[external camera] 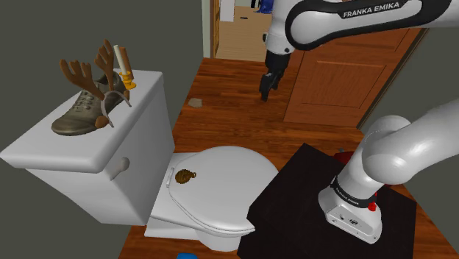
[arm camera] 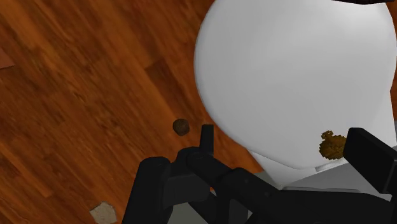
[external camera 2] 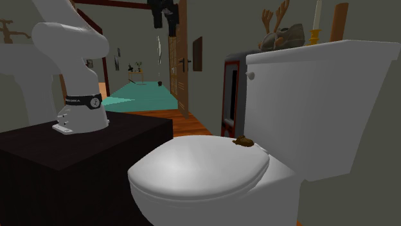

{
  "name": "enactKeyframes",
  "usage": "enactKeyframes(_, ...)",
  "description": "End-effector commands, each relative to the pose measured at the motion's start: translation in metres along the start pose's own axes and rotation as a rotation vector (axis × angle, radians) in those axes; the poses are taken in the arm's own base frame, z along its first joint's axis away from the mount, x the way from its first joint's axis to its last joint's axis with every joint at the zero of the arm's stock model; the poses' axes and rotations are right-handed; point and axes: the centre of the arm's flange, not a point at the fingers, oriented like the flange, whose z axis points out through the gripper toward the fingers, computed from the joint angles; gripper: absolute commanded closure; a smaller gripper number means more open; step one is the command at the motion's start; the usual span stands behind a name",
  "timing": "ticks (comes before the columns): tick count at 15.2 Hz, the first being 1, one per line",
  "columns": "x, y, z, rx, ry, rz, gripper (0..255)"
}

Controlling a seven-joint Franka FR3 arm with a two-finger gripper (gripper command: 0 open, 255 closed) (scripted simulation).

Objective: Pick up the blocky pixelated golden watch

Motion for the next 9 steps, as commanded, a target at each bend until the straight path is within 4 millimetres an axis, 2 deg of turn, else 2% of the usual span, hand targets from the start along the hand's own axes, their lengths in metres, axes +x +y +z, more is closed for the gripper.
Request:
enactKeyframes(1, 0.017, -0.011, 0.018, 0.0, -0.006, -0.019, 0)
enactKeyframes(9, 0.078, -0.064, 0.09, 0.0, -0.033, -0.096, 0)
